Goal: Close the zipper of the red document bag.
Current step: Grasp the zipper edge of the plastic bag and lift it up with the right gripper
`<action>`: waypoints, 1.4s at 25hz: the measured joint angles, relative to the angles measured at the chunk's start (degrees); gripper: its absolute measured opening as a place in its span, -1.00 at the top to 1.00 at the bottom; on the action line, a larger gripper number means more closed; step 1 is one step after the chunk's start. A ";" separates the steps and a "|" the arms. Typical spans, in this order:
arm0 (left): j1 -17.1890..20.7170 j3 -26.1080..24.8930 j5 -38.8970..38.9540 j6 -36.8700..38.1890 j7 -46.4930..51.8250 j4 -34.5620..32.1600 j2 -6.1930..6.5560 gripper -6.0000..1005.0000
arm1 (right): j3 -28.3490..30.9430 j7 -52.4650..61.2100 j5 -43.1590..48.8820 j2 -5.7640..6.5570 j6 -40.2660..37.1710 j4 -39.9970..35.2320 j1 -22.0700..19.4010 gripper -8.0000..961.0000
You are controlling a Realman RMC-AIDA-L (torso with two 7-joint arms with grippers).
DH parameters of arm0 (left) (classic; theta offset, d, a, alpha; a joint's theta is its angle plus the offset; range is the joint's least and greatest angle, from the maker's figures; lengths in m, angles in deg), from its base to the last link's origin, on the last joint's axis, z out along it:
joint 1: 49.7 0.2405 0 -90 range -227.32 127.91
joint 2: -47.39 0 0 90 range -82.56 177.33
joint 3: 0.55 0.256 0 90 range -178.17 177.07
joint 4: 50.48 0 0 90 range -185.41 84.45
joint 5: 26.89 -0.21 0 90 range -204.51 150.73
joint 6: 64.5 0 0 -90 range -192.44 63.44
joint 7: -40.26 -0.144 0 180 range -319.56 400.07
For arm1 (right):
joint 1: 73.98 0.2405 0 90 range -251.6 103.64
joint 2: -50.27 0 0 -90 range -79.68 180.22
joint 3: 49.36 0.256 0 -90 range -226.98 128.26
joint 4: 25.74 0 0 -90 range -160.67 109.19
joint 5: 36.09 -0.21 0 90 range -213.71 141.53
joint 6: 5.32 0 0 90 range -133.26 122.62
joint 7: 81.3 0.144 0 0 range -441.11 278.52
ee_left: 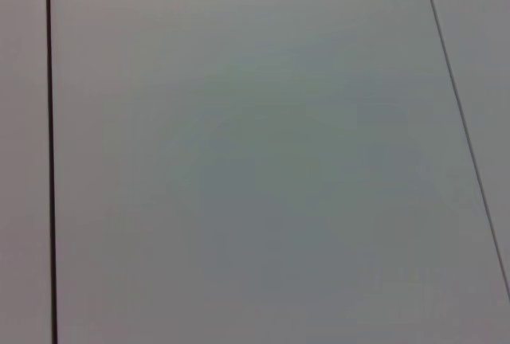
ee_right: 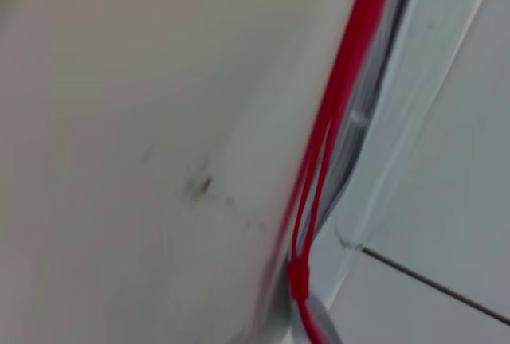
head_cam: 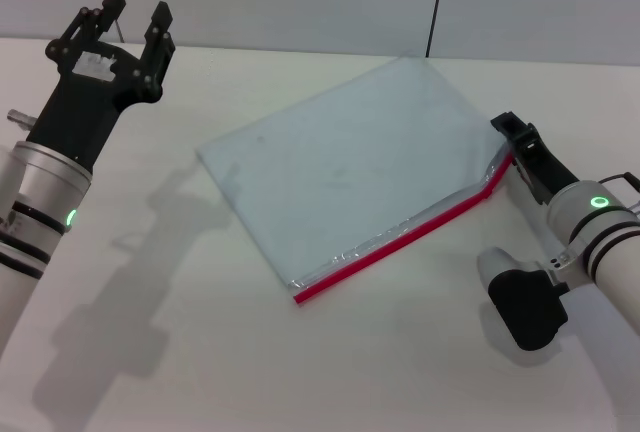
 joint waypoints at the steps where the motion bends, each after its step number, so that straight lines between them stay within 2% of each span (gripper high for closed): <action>1: -0.08 0.00 -0.01 0.00 0.00 0.00 0.00 -0.03 | 0.03 -0.73 -0.73 0.00 0.04 -0.05 0.15 -0.18; 6: -0.30 0.06 -0.03 -0.05 0.00 0.00 -0.01 -0.03 | -0.27 -3.77 -3.43 0.00 0.05 -0.16 0.85 -0.17; 26: -0.64 0.01 0.06 -0.09 0.00 0.00 -0.01 -0.03 | -0.44 -10.75 -3.62 -0.53 0.40 0.78 1.10 -0.16; 32: -0.93 0.04 0.06 -0.09 0.00 0.00 -0.04 -0.03 | -0.45 -10.82 -3.65 -0.59 0.40 0.77 1.43 -0.12; 35: -1.04 0.08 0.05 -0.09 0.00 0.00 -0.06 -0.03 | -0.45 -10.84 -3.70 -0.63 0.40 0.77 1.50 -0.03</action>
